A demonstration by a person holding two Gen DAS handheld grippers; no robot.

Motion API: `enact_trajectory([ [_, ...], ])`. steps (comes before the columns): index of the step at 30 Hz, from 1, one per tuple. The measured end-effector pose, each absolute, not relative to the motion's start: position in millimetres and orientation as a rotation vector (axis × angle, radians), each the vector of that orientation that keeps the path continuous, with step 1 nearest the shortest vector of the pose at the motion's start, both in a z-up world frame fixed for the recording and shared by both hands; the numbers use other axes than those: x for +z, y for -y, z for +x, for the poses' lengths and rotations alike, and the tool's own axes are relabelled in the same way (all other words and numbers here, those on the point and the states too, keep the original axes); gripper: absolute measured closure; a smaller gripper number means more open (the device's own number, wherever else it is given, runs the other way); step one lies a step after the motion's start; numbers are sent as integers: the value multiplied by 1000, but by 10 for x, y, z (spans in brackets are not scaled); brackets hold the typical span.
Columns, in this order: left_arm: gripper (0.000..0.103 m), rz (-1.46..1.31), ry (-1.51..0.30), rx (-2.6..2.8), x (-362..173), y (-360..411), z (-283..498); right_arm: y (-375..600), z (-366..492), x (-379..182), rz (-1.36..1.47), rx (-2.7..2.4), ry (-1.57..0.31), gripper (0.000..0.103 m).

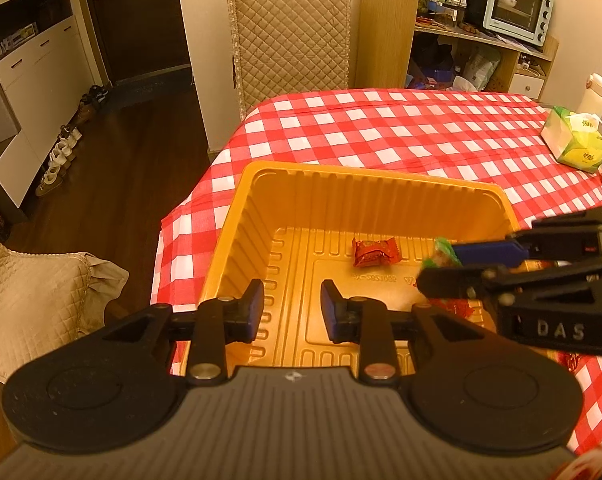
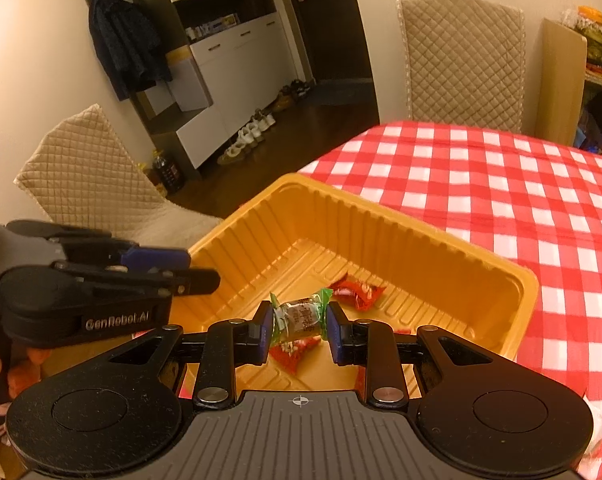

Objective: Organize snacks
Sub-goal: 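Carry both candies over the orange tray and open both tools, then withdraw both tools from the tray toward the remaining snacks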

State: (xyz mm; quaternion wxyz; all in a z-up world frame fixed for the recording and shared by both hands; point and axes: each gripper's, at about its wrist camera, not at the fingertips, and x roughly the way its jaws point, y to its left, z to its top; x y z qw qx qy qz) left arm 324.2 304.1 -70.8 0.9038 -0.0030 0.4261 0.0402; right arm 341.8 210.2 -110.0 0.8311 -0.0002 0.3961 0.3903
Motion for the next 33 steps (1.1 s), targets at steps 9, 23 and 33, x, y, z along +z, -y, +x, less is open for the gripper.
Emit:
enact_trajectory([
  [9,61,-19,-877,81,-697,-3035,3123,-2003,3445,-1005,81,792,-758,37],
  [23,36,-23,-833,78,-463,-2856,2734,-1460,3140,-872,85,726,-826,19],
  [33,27,-15,-805,56,-286,-2467,2328,-938,2730,-715,124,716,-831,18],
])
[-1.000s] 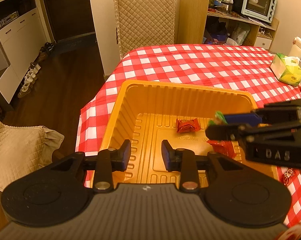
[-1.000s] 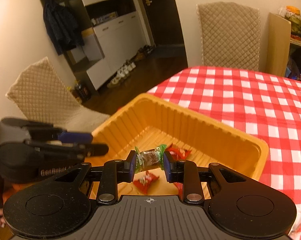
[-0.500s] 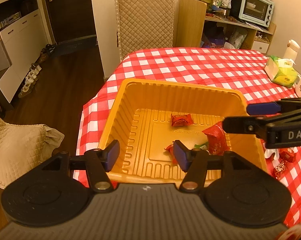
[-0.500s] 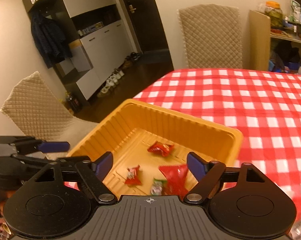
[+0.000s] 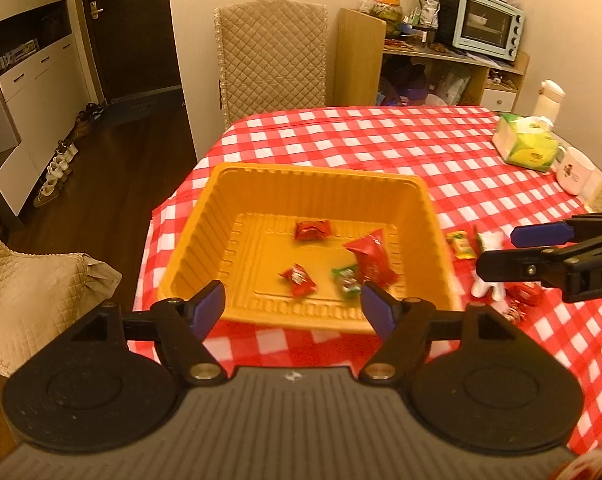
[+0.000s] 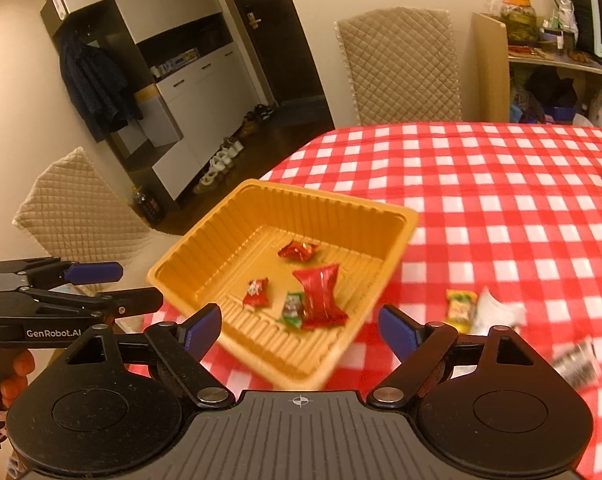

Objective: Organize snacks
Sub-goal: 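Withdraw both tools from the tray toward the remaining snacks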

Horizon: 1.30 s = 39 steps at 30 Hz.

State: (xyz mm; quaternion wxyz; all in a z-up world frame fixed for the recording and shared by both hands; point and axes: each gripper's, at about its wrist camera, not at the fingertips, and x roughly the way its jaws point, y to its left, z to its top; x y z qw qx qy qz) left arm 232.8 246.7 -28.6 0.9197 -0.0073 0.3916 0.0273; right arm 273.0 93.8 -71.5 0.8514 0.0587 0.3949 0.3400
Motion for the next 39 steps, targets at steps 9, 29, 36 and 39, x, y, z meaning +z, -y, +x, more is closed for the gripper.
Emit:
enact_trajectory([
  [9,26,-36,-794,50,-183,-2073,1917,-484,2301,-639,119,719,-840,18],
  [29,26,-69,-850,59,-280,-1285,1135,384,1568,-791,84,699,-915,18],
  [36,26,-70,-883,23,-406,-959,1041,677,1441,-899,91,670,-945,18],
  [39,26,-61,-892,2,-456,-820,1041,793,1414,-943,94,649,-952,18],
])
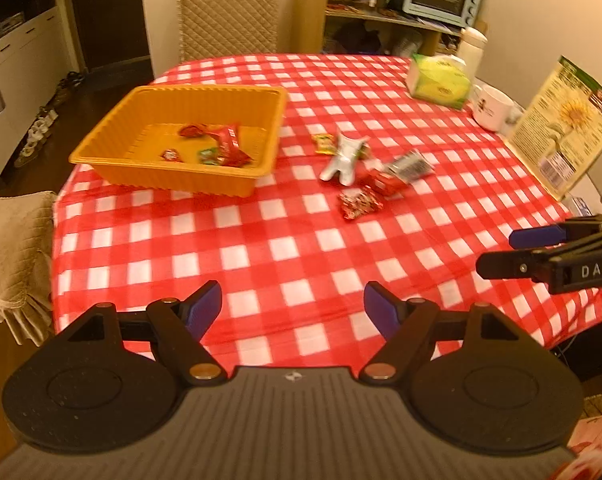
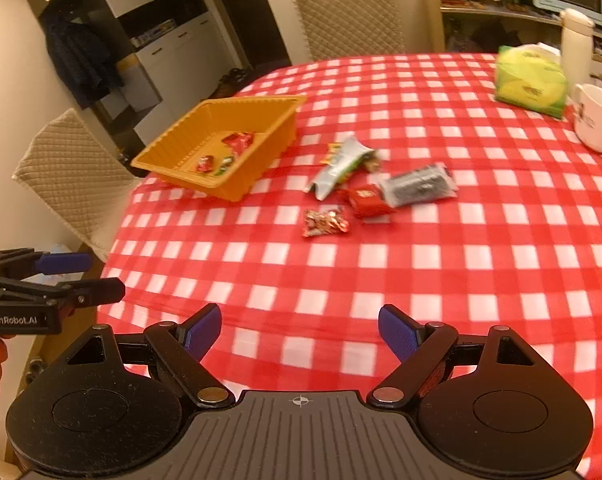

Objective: Organize snacks
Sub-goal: 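Withdraw both tools from the tray toward the remaining snacks, then grasp the white foil packet with the left tool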

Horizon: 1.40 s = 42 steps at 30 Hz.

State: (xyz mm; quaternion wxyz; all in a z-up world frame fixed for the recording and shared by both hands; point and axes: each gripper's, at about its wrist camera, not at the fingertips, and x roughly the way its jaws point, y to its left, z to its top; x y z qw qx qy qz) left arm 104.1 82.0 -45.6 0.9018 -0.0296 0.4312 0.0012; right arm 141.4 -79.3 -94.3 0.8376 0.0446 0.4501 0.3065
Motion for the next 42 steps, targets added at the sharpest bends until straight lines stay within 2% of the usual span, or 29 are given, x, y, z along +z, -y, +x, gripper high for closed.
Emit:
enact_trajectory([
  [16,31,-15,-935,-114,-701,-361,1395,1282,1496,-1203,137,469,-1013,18],
  [27,46,40,-931,-183,-825,-276,1942,1426,1743,-1338,174,346,-1037,18],
  [35,46,86,-922,-211,-889,-316,2385,1409,1965,-1371,204,298,-1022,18],
  [42,55,125,-923,-236,-966,-345,2779,1389,2181,-1412,237,255,-1000,18],
])
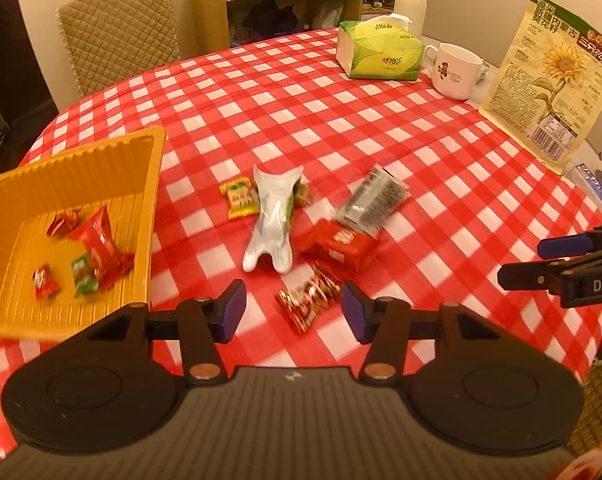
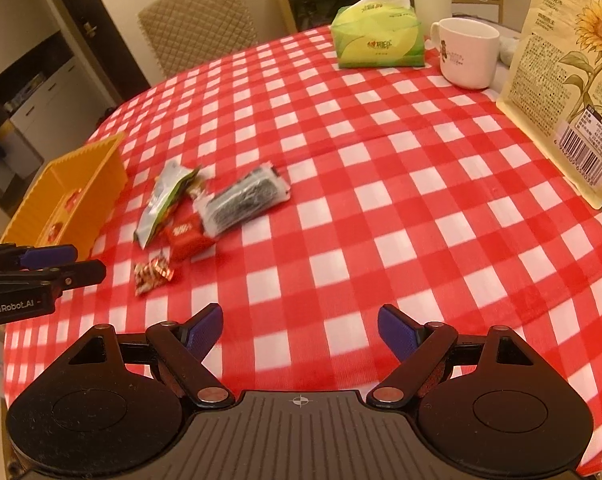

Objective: Organize snacks
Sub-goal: 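Grasp the white foil packet with the left tool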

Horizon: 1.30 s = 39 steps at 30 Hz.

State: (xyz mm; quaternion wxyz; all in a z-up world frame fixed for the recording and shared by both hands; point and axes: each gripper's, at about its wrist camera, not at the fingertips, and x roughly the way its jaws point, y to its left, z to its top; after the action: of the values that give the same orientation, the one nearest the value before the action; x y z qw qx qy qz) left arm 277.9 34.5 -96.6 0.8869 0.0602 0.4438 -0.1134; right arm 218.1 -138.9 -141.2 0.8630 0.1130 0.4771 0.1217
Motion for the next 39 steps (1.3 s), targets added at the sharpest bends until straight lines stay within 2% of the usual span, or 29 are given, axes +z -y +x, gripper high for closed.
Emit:
enact_trajectory([
  [9,61,173,-938,-278,-1081,-326,3199,1245,2465,-1423,262,225,-964,19],
  [16,62,209,-960,-302,-1194,-306,3516,1124,2663,-1441,282,210,-947,27],
  [23,62,236,-989,-328,-1332,-241,3740,1109,2778,-1476,295,189,-952,28],
  [30,74,256,-1025,-345,-1473,-198,3909,1159,2792,-1537,315,165,-971,28],
  [39,76,247,-1032,-351,-1527,-187,3998,1182,2797,-1565,319,154,-979,28],
])
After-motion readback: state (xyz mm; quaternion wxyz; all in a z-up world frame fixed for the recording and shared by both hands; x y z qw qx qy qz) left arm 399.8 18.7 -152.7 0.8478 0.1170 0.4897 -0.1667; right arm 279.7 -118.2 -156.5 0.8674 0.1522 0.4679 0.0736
